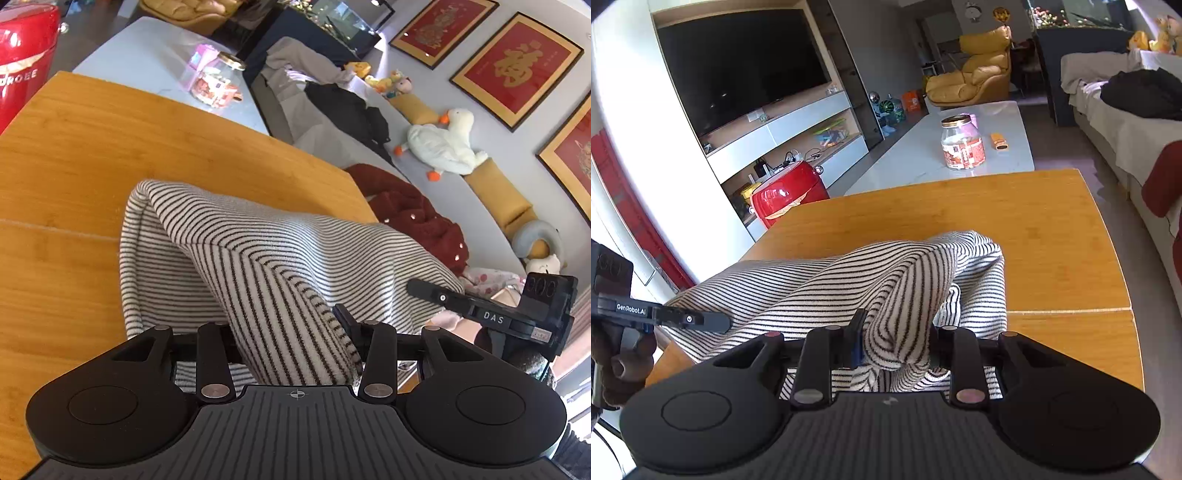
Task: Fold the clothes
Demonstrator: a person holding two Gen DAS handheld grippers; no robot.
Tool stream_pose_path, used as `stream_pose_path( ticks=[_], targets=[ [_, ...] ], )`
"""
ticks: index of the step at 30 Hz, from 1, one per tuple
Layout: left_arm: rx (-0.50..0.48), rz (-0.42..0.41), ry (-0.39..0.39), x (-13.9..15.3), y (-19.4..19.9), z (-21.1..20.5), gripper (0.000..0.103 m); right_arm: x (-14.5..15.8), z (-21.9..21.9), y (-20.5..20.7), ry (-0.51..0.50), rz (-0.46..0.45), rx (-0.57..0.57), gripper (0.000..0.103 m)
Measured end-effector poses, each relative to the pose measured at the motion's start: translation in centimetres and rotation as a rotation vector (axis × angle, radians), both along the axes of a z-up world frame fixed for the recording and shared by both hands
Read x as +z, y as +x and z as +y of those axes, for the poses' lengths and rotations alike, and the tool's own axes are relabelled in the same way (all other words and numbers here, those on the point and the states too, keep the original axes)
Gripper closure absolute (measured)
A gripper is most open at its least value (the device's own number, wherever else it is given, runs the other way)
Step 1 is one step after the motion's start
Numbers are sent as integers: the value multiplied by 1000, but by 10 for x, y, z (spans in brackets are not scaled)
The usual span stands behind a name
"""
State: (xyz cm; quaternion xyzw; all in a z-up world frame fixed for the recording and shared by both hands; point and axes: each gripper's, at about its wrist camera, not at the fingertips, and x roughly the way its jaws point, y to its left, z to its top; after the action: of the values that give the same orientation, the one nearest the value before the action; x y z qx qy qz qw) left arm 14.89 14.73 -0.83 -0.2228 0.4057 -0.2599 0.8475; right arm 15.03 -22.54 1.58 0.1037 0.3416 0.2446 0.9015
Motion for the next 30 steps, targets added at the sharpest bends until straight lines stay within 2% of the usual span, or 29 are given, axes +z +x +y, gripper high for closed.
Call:
stream_pose_path(
  ticks=[3, 6, 10, 12, 14, 17, 19, 20, 21, 22, 23, 24, 25, 27, 28, 30],
  targets=[
    [13, 18, -19, -5, -8, 3, 58, 1, 0, -7, 10, -2, 3, 79],
    [9, 12, -62, 9, -7, 5, 63, 26, 4, -13, 16, -71, 28, 82],
    [-32, -62, -59, 35, -15, -3, 64, 47, 5, -23, 12, -136, 45, 82],
    [-39, -75, -36, 37, -23, -7, 64, 37, -1, -27, 18, -109, 29, 82],
    [-26, -41, -11, 24, -29, -7, 63, 15, -6, -29, 3, -61, -5, 82],
    [15, 9, 57, -4, -37, -4, 58, -19, -7, -33, -70, -14, -44, 80],
    [35, 23, 92, -17, -42, -2, 59, -28, -5, -36, -119, -18, -52, 69],
    [36, 19, 99, -15, -44, -1, 56, -28, -5, -37, -140, -27, -53, 59],
    [50, 3, 129, -10, -47, 0, 51, -25, -6, -37, -152, -34, -58, 52],
    [63, -14, 164, -4, -51, 0, 40, -21, -6, -38, -160, -40, -65, 45],
    [75, -43, 217, 2, -55, -1, 33, -17, -7, -38, -168, -50, -74, 31],
    [85, -69, 259, 9, -59, -2, 31, -13, -9, -39, -171, -66, -83, 20],
    [88, -89, 258, 16, -66, -1, 28, -7, -12, -39, -166, -84, -94, 16],
    [94, -130, 258, 31, -78, -1, 20, 2, -17, -37, -155, -118, -115, 0],
    [96, -149, 249, 38, -84, 0, 14, 6, -17, -35, -158, -136, -124, 0],
    [78, -166, 165, 50, -92, -1, 9, 8, -15, -26, -196, -157, -143, 0]
  ],
)
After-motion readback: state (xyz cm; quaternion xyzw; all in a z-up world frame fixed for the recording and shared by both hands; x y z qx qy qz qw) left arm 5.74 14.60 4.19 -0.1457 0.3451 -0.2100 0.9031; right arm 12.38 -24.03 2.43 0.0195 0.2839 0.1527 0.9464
